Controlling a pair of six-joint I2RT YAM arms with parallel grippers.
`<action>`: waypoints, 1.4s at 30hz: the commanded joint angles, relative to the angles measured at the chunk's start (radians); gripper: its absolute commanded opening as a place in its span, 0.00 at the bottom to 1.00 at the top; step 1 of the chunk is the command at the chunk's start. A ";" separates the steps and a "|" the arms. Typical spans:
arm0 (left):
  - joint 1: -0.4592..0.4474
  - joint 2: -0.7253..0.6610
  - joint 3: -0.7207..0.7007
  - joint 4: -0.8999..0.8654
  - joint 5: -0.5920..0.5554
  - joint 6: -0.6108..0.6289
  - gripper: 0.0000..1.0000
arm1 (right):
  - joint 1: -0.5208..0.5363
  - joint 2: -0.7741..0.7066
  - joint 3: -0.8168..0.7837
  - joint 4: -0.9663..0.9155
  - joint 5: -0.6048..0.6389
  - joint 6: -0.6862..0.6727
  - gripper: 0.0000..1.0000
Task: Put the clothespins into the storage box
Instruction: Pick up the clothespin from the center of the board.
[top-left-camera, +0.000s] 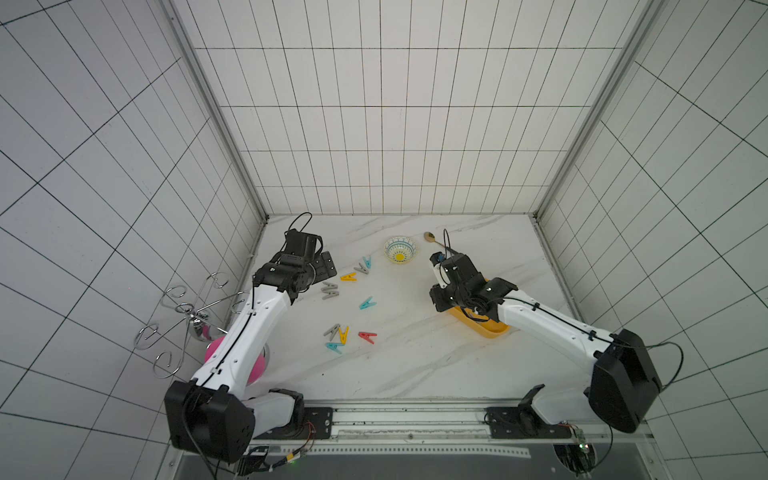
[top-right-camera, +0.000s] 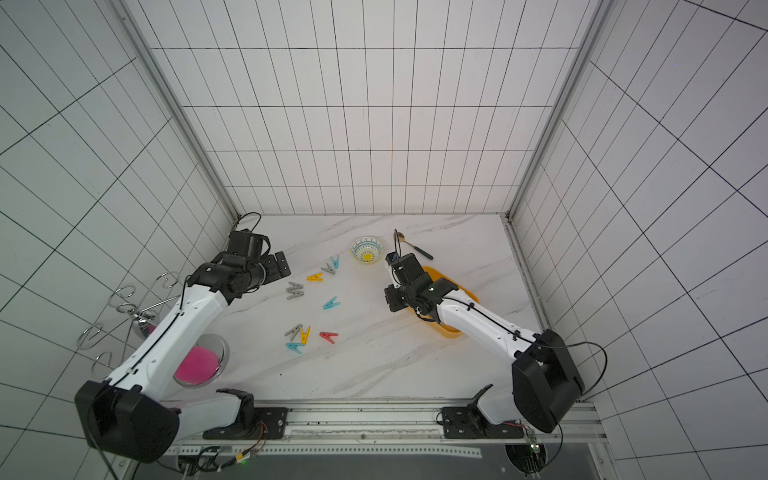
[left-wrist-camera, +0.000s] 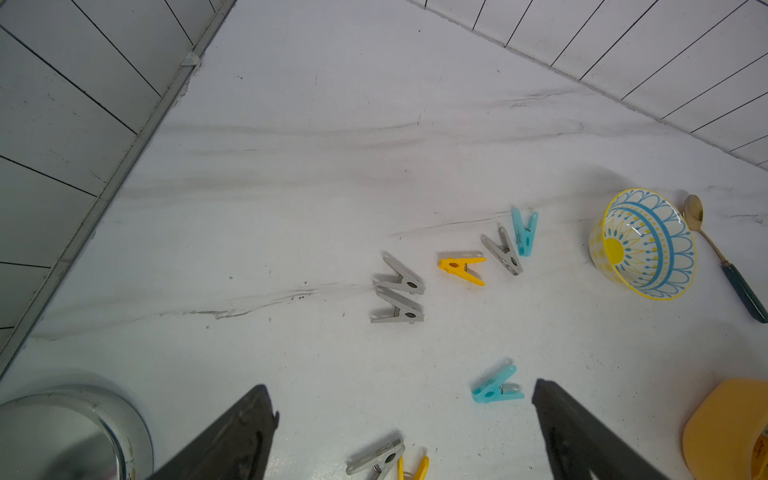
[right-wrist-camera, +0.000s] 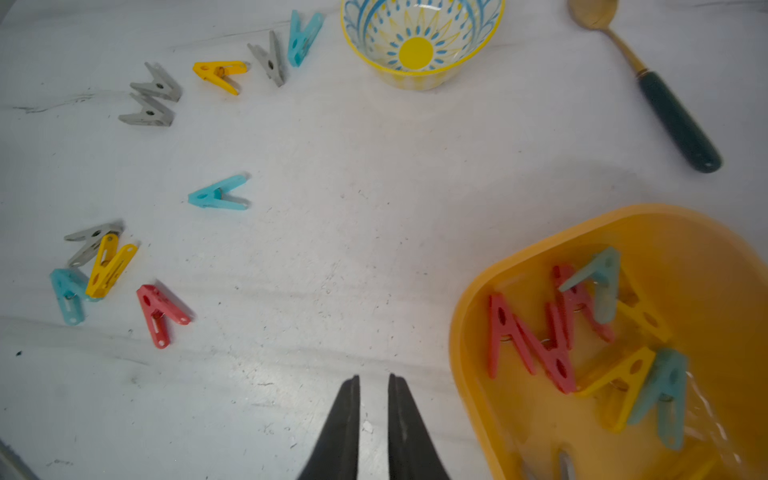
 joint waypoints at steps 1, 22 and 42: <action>-0.002 0.011 -0.011 0.014 0.007 -0.001 0.98 | 0.096 0.037 -0.018 0.004 -0.044 -0.049 0.28; 0.011 -0.048 0.000 -0.025 -0.050 0.010 0.98 | 0.306 0.580 0.366 -0.031 0.008 -0.196 0.35; 0.021 -0.044 0.009 -0.033 -0.053 0.014 0.98 | 0.348 0.603 0.373 -0.056 -0.023 -0.214 0.36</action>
